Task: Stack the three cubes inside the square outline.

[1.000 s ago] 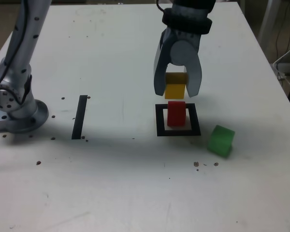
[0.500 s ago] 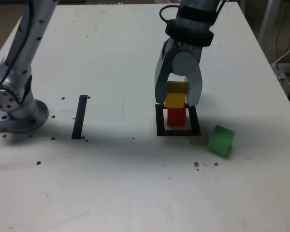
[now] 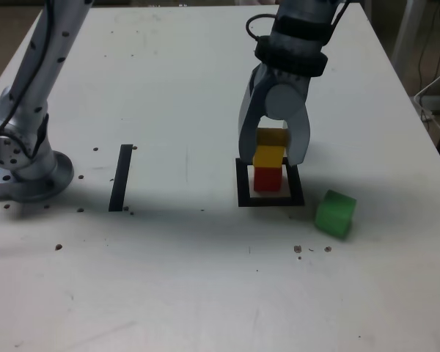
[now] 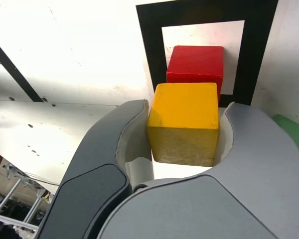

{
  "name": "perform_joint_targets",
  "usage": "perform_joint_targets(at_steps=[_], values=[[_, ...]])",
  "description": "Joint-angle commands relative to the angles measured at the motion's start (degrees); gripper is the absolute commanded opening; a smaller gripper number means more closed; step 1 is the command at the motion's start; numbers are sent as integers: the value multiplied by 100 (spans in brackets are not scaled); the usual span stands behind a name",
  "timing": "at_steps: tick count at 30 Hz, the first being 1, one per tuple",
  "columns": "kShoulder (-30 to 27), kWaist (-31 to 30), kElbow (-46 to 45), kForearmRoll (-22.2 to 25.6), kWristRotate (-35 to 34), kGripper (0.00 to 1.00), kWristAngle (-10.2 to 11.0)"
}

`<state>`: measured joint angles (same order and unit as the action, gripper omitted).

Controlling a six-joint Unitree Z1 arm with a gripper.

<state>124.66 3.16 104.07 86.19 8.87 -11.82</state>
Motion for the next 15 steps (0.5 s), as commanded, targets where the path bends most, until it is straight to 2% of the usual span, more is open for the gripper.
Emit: perform_joint_targets(at_steps=[1,5,15], values=[[25,-8,-9,-37,9,31,-15],[25,-8,-44,-64,9,41,-34],[29,-8,-200,-184,33,83,-79]])
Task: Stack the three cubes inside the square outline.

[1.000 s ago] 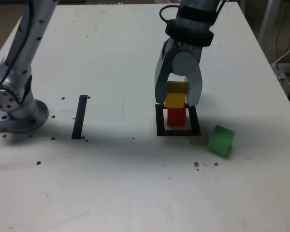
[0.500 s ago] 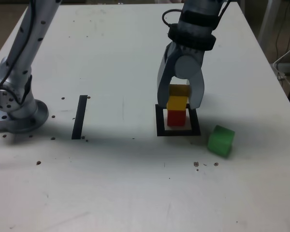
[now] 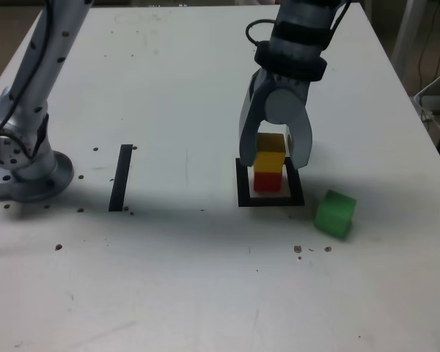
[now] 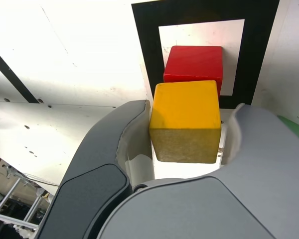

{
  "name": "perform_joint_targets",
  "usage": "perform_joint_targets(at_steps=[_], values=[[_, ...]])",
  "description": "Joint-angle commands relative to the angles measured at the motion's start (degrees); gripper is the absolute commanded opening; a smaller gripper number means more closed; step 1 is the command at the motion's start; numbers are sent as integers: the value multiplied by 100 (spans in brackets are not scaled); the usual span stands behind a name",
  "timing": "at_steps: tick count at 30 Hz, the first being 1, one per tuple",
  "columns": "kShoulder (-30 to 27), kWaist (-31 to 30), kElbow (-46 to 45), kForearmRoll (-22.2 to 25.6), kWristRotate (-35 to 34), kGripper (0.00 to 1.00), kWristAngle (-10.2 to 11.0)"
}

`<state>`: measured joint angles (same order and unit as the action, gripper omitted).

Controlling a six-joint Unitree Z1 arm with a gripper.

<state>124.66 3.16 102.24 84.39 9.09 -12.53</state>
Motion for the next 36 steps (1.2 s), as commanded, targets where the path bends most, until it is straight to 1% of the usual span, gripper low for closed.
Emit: perform_joint_targets(at_steps=[1,4,8,11,20,27,28,32,36], values=[[27,-8,-24,-10,12,87,-10],[12,-8,-41,-28,15,96,-8],[-81,-8,-112,-107,7,99,50],[-227,-8,-188,-166,-53,99,215],[-544,-99,-119,-148,-264,99,834],[-556,-464,267,-86,-344,99,1234],[-553,-545,357,-54,-354,99,1316],[-513,-758,664,101,-355,99,1537],[-382,-975,1071,301,-346,99,1689]])
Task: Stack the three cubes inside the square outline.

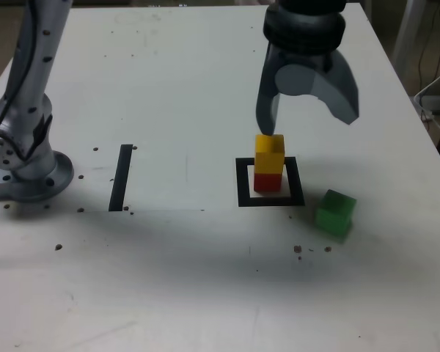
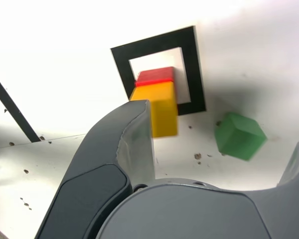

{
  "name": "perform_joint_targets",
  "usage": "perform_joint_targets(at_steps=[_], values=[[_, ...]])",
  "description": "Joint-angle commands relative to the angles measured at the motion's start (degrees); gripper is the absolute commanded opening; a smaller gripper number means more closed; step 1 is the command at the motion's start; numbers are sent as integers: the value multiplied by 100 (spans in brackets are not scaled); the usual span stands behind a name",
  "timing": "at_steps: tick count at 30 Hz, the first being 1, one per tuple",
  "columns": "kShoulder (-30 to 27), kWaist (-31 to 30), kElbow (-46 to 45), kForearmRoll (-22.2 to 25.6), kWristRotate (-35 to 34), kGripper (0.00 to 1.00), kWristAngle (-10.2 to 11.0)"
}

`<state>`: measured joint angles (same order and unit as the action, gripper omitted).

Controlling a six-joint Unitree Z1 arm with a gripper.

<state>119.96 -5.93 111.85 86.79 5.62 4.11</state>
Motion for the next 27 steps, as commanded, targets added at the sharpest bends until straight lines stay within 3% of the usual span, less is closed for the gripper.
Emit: perform_joint_targets(at_steps=[1,15,27], values=[[134,-118,207,111,4,99,45],[830,-775,991,243,210,100,-61],[1212,-856,1114,259,395,99,-130]])
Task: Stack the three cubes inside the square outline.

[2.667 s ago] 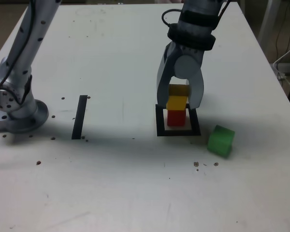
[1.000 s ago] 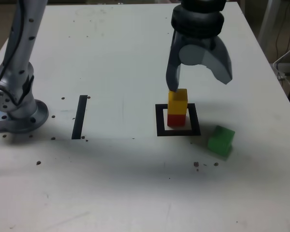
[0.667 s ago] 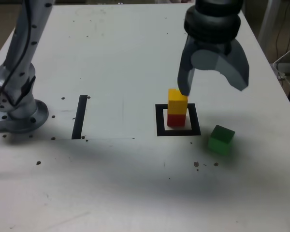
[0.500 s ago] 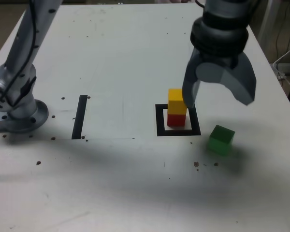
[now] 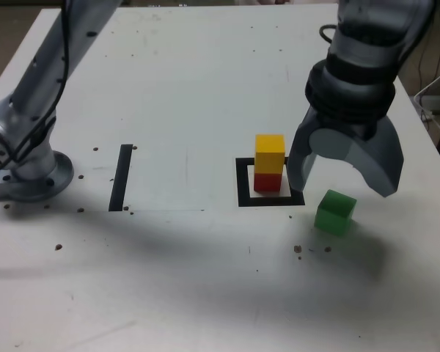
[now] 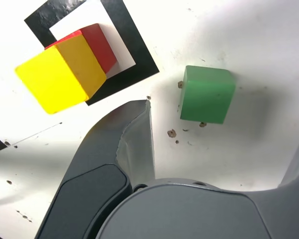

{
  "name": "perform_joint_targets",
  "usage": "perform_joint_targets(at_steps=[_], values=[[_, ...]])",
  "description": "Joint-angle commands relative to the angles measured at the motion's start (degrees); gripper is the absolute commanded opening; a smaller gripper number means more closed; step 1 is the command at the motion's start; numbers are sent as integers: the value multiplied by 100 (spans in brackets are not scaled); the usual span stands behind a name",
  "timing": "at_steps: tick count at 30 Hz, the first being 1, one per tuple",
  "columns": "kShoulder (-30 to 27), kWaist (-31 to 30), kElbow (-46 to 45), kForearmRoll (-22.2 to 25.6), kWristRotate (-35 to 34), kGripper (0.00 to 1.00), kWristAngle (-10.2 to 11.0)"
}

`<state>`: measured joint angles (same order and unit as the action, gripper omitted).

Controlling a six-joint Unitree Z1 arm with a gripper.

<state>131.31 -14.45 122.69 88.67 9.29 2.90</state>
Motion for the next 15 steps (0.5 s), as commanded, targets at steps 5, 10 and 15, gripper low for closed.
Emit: perform_joint_targets(at_steps=[5,10,15], values=[[277,19,93,72,113,98,-66],[454,90,113,55,202,97,-179],[607,162,143,52,271,96,-273]])
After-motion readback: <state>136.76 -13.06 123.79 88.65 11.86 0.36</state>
